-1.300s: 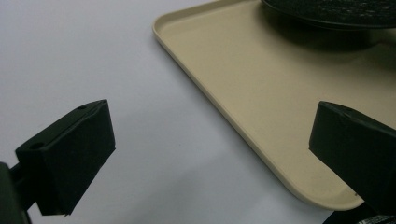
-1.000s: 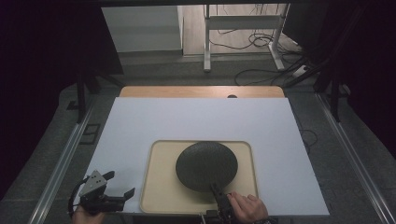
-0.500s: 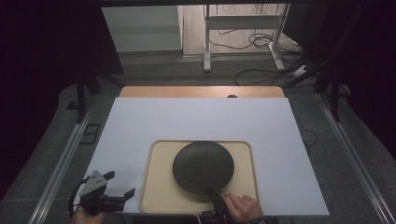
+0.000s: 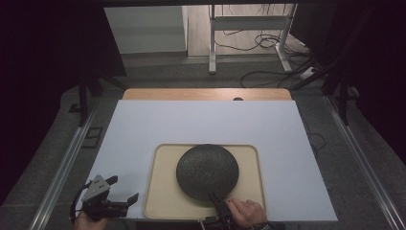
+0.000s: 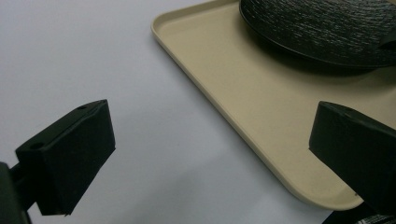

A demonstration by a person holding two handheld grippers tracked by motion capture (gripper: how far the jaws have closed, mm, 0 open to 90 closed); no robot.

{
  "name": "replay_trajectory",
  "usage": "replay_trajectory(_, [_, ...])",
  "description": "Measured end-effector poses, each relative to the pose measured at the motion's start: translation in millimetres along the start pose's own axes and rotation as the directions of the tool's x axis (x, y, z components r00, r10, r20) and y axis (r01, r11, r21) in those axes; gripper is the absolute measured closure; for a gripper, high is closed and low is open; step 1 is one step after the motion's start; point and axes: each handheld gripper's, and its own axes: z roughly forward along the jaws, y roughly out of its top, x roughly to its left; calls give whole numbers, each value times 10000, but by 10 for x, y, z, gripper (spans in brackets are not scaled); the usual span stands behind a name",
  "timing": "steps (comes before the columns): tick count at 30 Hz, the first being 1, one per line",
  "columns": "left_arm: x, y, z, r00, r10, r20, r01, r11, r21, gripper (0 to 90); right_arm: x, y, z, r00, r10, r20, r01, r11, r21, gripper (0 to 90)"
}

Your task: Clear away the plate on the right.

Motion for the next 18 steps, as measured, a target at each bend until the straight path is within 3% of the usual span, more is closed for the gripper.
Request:
replay_trajectory(10, [-2, -4, -6, 10000, 8, -8, -8, 10000, 4, 0, 6, -7, 15, 9981, 332, -527, -332, 9994, 12, 795])
replay_trajectory(13, [0, -5, -8, 10000, 3, -18, -3, 10000, 7, 0, -19, 6, -21, 9992, 202, -348, -194, 9995, 244, 750])
replay_trajectory(14, [-1, -5, -8, 10000, -9, -25, 9, 10000, 1, 0, -16, -1, -8, 9989, 291, -355, -292, 9996, -16, 742])
replay_trajectory(17, [-1, -5, -6, 10000, -5, -26, 5, 10000, 4, 0, -22, 19, -61, 9995, 185, -271, -176, 9993, 320, 722])
replay_trajectory(18, [0, -5, -6, 10000, -3, -27, 3, 10000, 8, 0, -18, 27, -79, 9999, 98, 30, -100, 9987, 509, 718])
